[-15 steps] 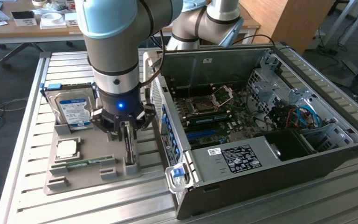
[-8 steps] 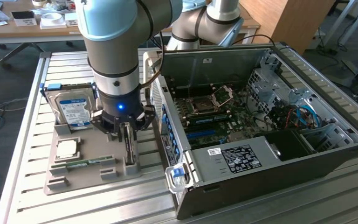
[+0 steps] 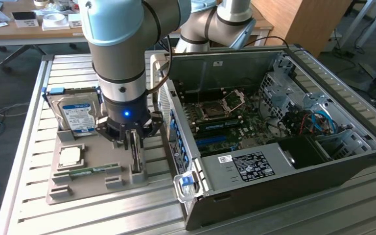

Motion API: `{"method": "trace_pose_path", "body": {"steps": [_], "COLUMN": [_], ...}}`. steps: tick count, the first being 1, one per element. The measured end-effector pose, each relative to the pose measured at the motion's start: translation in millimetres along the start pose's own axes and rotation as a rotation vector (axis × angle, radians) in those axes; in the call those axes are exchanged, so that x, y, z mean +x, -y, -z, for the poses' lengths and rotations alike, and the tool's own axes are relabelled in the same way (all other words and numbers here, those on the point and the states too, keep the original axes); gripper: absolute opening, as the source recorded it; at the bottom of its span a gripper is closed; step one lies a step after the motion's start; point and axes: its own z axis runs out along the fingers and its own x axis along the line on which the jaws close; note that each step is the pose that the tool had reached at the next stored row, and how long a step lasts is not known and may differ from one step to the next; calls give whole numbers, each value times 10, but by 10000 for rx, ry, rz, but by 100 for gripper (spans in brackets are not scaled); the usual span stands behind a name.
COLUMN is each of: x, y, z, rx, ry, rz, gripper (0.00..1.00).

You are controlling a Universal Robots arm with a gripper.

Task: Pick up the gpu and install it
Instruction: 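Pick up the gpu and move the gpu toward the slot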

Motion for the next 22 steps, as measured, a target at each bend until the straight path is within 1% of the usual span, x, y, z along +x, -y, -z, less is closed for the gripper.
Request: {"method": "trace_pose_path", "body": {"steps": [10, 12, 22], "x": [-10, -10, -9], "y": [0, 0, 1], "z": [-13, -28, -28], "rx": [2, 0, 1], "ry": [-2, 0, -1], "rz": [0, 0, 0], "gripper": [41, 41, 41]}}
